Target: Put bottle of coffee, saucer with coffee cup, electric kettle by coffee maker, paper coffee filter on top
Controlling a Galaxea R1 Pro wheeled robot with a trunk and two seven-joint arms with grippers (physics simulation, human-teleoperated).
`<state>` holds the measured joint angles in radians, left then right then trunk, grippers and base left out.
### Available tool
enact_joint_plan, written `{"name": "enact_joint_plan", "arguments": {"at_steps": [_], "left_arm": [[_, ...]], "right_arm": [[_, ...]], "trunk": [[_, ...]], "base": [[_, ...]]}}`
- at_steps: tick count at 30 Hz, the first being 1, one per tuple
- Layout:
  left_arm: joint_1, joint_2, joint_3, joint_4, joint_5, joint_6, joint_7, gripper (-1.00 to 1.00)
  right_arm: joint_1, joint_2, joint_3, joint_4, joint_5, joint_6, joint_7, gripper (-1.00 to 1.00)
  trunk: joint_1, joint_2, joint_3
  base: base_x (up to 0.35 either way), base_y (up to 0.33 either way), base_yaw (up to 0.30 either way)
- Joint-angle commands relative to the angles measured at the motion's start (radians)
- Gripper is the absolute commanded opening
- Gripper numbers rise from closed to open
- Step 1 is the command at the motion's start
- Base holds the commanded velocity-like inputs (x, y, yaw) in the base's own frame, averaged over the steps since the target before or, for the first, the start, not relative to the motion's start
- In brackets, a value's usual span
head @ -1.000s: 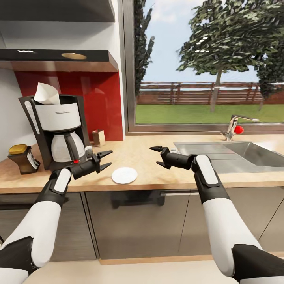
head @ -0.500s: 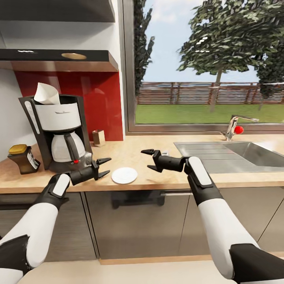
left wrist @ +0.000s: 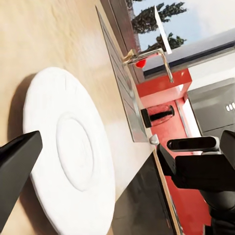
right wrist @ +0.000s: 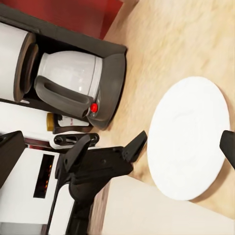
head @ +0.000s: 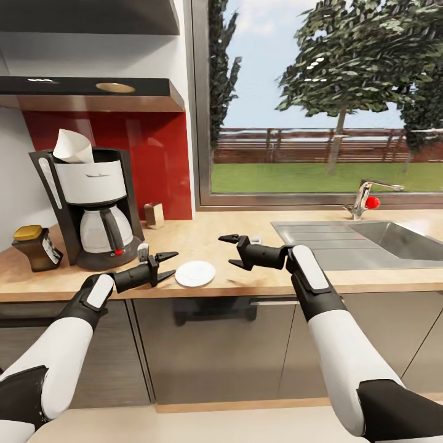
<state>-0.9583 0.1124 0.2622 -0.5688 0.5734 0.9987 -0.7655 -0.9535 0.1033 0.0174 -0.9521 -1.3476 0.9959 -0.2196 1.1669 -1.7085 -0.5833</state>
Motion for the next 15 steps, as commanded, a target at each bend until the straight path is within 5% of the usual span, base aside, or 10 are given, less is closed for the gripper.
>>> {"name": "enact_joint_plan", "arguments": {"at_steps": [1,12,15], "left_arm": [[0.0,0.0,0.001,0.001,-0.021,0.001,-0.003,1.0],[0.0,-0.002,0.0,0.001,-0.02,0.001,0.0,1.0],[-0.001,-0.002,0.001,-0.007,-0.019,0.001,0.045,1.0]], "right_arm": [[-0.001,0.0,0.001,-0.001,-0.01,0.001,-0.01,1.0],[-0.001,0.001,0.006,0.0,-0.01,0.001,-0.01,1.0],[-0.001,0.001,0.007,0.0,-0.01,0.001,-0.01,1.0]], "trunk": [[0.0,-0.001,-0.001],[0.0,-0.001,-0.001],[0.0,-0.001,-0.001]], "base": [[0.0,0.0,0.0],[0.0,0.0,0.0],[0.0,0.0,0.0]]}}
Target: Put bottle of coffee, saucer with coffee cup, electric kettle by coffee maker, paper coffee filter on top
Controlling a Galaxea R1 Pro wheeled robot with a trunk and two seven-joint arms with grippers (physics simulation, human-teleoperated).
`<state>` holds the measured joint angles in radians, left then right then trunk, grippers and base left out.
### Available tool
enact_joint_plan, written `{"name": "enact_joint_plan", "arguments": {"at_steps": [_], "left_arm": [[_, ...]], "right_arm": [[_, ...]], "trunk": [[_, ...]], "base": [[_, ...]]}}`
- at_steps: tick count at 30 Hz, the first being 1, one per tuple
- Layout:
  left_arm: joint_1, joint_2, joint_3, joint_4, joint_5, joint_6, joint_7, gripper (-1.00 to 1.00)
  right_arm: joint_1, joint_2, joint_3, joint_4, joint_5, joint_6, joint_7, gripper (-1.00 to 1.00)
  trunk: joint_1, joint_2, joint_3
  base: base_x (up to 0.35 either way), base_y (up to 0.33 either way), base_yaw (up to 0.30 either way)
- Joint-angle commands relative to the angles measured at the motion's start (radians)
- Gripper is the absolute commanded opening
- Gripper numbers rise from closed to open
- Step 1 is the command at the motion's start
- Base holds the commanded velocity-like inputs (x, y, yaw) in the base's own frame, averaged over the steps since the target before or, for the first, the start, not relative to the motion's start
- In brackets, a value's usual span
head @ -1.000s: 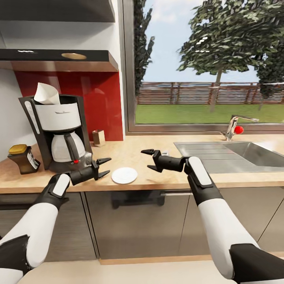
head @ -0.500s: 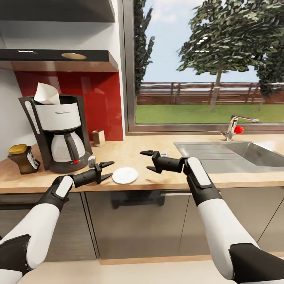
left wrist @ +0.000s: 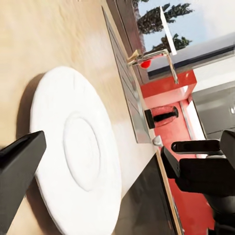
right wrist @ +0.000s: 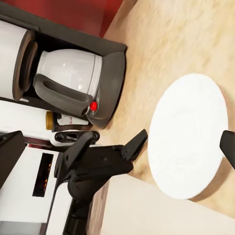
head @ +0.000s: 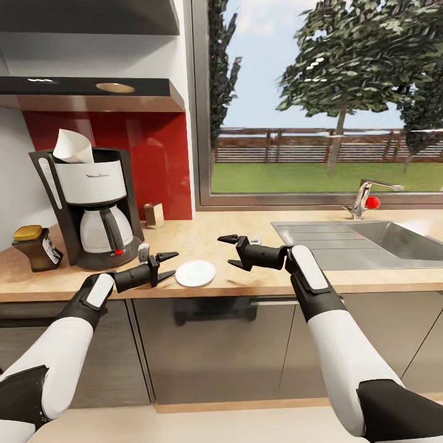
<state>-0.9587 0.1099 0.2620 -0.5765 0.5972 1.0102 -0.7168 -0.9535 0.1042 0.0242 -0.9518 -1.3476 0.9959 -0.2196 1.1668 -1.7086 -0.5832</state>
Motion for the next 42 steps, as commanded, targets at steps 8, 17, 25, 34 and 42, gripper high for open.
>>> {"name": "enact_joint_plan", "arguments": {"at_steps": [8,17,25,34,42], "left_arm": [[-0.015,-0.001,0.004,-0.008,-0.038,-0.009,0.107,1.0],[-0.043,-0.001,0.005,-0.014,-0.037,-0.009,0.119,1.0],[-0.046,-0.002,0.005,-0.012,-0.037,-0.009,0.12,1.0],[-0.046,-0.004,0.005,-0.009,-0.037,-0.008,0.12,1.0],[-0.046,-0.004,0.005,-0.005,-0.037,-0.008,0.12,1.0]], "right_arm": [[-0.001,0.001,0.0,-0.001,-0.01,0.001,-0.01,1.0],[-0.002,0.004,0.005,-0.001,-0.01,0.0,-0.01,1.0],[-0.002,0.006,0.005,0.0,-0.01,0.0,-0.01,1.0],[-0.002,0.02,0.006,0.032,-0.01,0.0,-0.01,1.0],[-0.002,0.022,0.005,0.041,-0.01,0.0,-0.01,1.0]], "trunk": [[0.0,0.0,-0.001],[0.0,0.0,-0.001],[0.0,0.0,-0.001],[0.0,0.0,-0.001],[0.0,0.0,-0.001]], "base": [[0.0,0.0,0.0],[0.0,0.0,0.0],[0.0,0.0,0.0],[0.0,0.0,0.0],[0.0,0.0,0.0]]}}
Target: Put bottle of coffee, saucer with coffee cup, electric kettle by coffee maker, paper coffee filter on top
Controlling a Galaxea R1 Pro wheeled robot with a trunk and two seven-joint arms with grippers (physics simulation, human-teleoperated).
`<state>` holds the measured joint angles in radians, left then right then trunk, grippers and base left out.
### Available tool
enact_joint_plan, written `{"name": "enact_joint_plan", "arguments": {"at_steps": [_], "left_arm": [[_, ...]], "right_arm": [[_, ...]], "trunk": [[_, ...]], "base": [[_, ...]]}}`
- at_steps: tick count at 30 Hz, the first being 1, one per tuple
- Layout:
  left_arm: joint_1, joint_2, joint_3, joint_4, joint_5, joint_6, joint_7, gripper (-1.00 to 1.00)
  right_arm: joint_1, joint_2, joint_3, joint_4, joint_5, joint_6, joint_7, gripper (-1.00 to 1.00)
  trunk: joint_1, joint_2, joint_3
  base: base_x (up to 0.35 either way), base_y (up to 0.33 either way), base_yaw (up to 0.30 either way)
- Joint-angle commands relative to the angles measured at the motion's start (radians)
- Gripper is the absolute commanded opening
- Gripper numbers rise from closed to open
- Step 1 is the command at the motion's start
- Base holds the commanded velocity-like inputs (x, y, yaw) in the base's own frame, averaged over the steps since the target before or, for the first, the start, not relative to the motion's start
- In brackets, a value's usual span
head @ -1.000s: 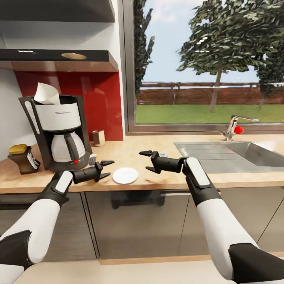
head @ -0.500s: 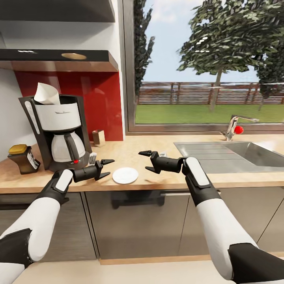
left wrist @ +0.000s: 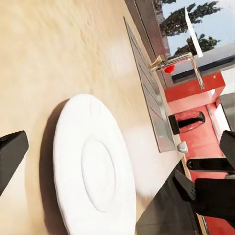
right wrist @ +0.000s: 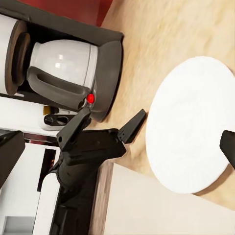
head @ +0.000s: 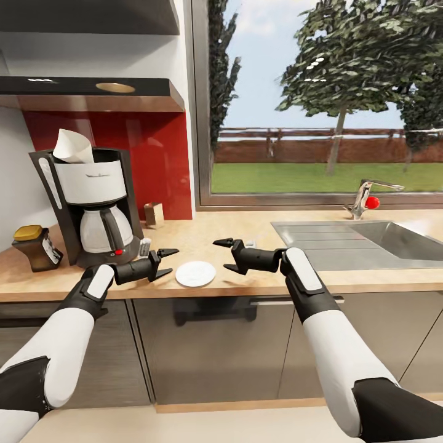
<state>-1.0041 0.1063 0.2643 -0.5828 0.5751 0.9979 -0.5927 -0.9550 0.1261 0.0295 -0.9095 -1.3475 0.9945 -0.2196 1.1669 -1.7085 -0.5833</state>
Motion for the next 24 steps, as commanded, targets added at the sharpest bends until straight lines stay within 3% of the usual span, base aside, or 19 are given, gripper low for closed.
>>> {"name": "enact_joint_plan", "arguments": {"at_steps": [1,10,24], "left_arm": [[-0.001,0.0,0.003,0.001,-0.015,0.004,-0.004,1.0],[-0.001,0.0,0.003,0.001,-0.015,0.004,-0.004,1.0],[-0.001,0.0,0.003,-0.003,-0.015,0.005,-0.004,1.0]], "right_arm": [[-0.001,0.0,0.0,-0.001,-0.01,0.001,-0.01,1.0],[-0.001,0.0,-0.001,0.002,-0.008,0.001,-0.011,1.0],[-0.001,0.0,-0.001,0.083,-0.011,-0.01,-0.012,1.0]], "trunk": [[0.0,-0.001,-0.001],[0.0,-0.001,-0.001],[0.0,-0.001,-0.001]], "base": [[0.0,0.0,0.0],[0.0,0.0,0.0],[0.0,0.0,0.0]]}}
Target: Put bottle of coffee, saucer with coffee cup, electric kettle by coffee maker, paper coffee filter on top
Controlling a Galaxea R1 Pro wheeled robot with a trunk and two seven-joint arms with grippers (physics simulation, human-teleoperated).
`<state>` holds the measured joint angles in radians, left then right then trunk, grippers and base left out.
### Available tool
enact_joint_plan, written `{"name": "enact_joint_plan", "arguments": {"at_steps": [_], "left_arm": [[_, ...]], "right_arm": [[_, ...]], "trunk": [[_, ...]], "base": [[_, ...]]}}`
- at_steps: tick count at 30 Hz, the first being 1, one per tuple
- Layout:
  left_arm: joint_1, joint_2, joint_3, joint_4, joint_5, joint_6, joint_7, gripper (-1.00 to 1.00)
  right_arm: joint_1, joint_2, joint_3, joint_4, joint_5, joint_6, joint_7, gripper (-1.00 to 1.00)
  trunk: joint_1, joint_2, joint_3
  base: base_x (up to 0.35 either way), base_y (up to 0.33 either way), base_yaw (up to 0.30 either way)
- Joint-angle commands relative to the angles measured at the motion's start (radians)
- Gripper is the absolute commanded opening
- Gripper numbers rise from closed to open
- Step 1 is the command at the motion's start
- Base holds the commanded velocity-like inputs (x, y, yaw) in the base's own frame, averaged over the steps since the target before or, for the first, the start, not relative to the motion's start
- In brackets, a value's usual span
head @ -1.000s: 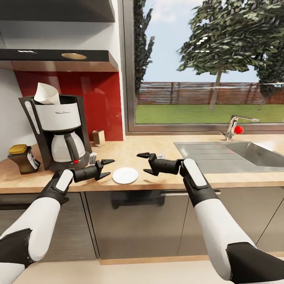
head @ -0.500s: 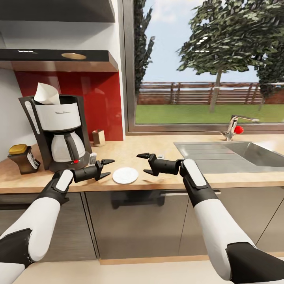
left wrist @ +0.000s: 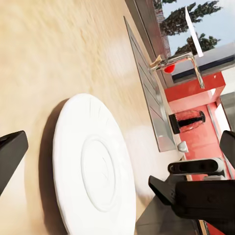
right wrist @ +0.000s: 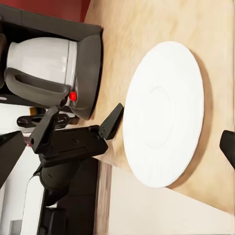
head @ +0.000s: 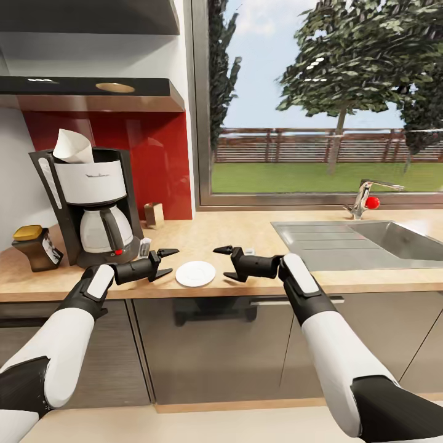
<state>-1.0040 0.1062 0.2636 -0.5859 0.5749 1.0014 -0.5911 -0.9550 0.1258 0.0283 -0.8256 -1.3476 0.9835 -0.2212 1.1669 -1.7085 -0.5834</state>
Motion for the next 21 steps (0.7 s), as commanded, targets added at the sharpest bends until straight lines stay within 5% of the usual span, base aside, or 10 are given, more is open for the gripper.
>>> {"name": "enact_joint_plan", "arguments": {"at_steps": [1,12,21], "left_arm": [[-0.001,0.0,0.003,0.0,-0.015,0.002,-0.006,1.0],[-0.001,-0.001,0.003,-0.001,-0.015,0.002,-0.006,1.0],[-0.001,-0.002,0.003,-0.002,-0.015,0.002,-0.006,1.0]], "right_arm": [[-0.001,0.0,0.0,0.001,-0.011,0.0,-0.01,1.0],[-0.006,0.011,0.002,0.025,-0.01,-0.003,-0.01,1.0],[-0.014,0.02,0.071,0.039,-0.01,-0.075,-0.012,1.0]], "trunk": [[0.0,-0.001,-0.001],[0.0,-0.001,-0.001],[0.0,-0.001,-0.001]], "base": [[0.0,0.0,0.0],[0.0,0.0,0.0],[0.0,0.0,0.0]]}}
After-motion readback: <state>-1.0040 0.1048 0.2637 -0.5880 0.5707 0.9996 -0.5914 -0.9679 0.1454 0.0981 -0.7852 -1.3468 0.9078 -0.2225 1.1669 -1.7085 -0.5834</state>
